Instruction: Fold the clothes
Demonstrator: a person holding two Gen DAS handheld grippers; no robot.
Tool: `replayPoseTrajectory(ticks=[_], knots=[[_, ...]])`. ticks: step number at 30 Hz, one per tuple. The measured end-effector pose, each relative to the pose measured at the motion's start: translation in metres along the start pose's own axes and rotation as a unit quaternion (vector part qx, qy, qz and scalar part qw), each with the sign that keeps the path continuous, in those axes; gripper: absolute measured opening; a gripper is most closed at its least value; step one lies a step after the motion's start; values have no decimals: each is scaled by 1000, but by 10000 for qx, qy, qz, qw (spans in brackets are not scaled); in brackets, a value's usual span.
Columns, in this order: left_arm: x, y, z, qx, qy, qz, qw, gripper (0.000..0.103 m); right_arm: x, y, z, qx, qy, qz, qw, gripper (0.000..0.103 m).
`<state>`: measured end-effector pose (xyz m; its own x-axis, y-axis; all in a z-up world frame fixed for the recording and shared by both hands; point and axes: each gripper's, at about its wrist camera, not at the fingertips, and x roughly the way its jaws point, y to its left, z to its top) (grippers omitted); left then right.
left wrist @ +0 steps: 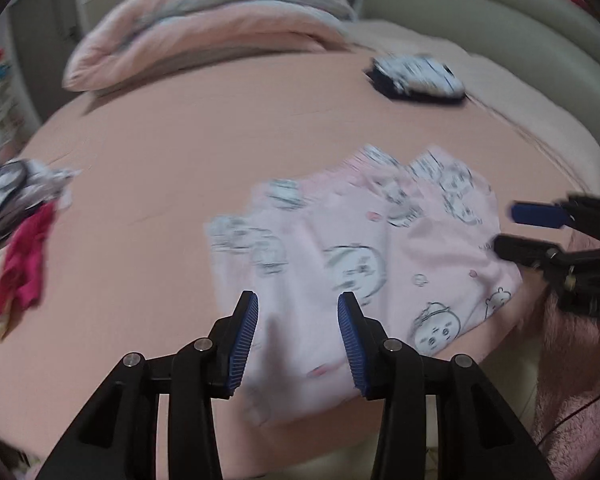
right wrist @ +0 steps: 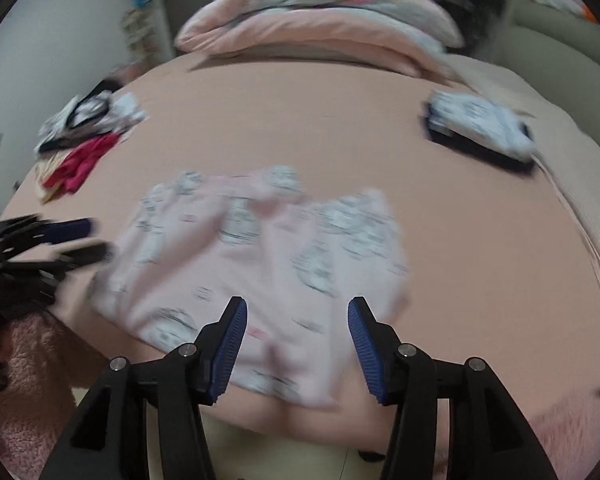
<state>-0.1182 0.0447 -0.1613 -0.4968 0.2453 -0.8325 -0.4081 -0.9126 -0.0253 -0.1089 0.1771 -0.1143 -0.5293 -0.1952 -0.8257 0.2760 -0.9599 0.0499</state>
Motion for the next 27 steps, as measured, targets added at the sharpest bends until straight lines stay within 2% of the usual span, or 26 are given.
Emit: replayPoseTrajectory(ticks=[1, 3, 5, 7, 11, 14, 15, 16, 17, 20, 21, 23, 26, 27], knots=[[12, -3, -2, -29, 126, -119, 9998, 38, 10, 7, 2, -89, 98, 88, 9999, 52], [19, -7, -9, 15, 147, 20, 9999, 40, 35, 17, 1, -259, 384, 152, 9988, 52], [24, -12, -15, 66, 151, 181, 9997, 40, 58, 22, -12, -484, 609, -160, 9968, 50], [20, -1, -16, -98, 156, 267, 9995, 40, 54, 22, -19, -547, 479, -305, 9969, 50], [14, 26, -23, -448, 176, 372, 9981, 41, 44, 6, -26, -352, 517, -527, 9967, 50], [10, 28, -26, -405, 187, 772, 9960, 41, 39, -13, -31, -117, 561, -768, 9954, 50], [8, 29, -27, -386, 191, 910, 9949, 41, 36, -21, -34, -17, 591, -927, 9939, 52], [7, 30, -29, -367, 194, 1047, 9936, 41, 32, -32, -37, 154, 609, -908, 9939, 57], [2, 35, -30, -503, 174, 993, 9936, 40, 28, -43, -39, 341, 623, -843, 9939, 62], [-17, 51, -33, -1089, -43, 665, 9918, 40, 17, -60, -40, 709, 504, -743, 9934, 62], [-23, 49, -32, -1120, -181, 465, 9925, 40, 13, -62, -39, 790, 430, -730, 9933, 60], [-18, 32, -31, -1020, -136, 48, 9947, 40, 0, -50, -31, 723, 46, -671, 9951, 60], [-10, 6, -28, -853, -37, -577, 9947, 40, -10, -21, -19, 440, -292, -162, 9985, 60], [-2, -4, -29, -731, 99, -620, 9953, 40, -8, -11, -17, 314, -274, -51, 9991, 60]])
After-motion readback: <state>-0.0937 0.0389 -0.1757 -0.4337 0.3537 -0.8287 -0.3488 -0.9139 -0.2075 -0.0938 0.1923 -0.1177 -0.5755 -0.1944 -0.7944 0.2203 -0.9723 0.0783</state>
